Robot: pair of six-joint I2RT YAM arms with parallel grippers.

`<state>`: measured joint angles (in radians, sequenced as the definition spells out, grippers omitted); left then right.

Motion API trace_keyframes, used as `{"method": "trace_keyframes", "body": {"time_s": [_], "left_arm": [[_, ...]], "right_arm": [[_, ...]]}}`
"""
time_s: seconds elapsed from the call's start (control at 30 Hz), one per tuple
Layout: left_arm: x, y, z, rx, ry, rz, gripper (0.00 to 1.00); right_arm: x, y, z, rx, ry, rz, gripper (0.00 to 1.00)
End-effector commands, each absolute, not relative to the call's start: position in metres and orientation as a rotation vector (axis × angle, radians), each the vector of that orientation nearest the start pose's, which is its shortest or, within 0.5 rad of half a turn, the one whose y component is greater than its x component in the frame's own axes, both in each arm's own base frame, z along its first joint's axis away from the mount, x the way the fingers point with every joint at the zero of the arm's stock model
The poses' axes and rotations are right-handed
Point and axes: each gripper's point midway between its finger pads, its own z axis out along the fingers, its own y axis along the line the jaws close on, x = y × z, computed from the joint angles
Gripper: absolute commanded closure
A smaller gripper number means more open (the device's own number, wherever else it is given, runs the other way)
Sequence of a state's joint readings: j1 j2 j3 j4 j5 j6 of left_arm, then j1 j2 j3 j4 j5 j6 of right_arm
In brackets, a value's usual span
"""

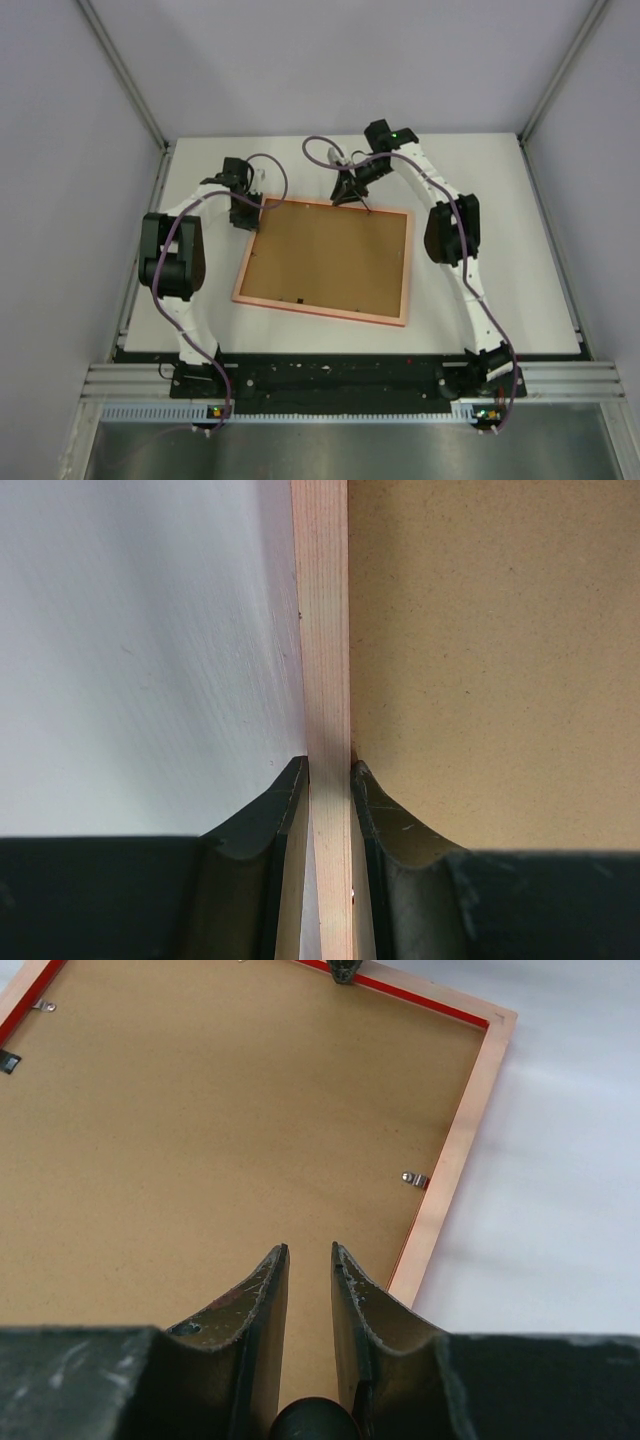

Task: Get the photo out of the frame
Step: Release the photo frame item from the photo frame.

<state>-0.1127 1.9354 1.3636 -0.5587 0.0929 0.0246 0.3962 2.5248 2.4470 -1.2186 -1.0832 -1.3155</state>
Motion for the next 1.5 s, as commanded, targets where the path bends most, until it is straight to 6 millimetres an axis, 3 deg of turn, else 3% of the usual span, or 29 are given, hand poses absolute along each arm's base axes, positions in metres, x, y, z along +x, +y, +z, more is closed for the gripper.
{"method": "trace_keyframes", "body": {"time_s": [0.0,0.67,1.47], "left_arm": [[0.409,-0.057,0.046,0.215,2.690,-0.132,1.00],[0.415,-0.036,0.044,0.134,2.694,0.035,1.00],[0.416,-0.031,0.045,0.124,2.689,0.068,1.00]], "right_arm": [[0.449,0.327,0.116,-1.758,1.334,1.055,1.00],[0.449,0.315,0.104,-1.605,1.594,1.184,1.00],[0.494,0.313,0.113,-1.230,1.797,1.306,1.00]]}}
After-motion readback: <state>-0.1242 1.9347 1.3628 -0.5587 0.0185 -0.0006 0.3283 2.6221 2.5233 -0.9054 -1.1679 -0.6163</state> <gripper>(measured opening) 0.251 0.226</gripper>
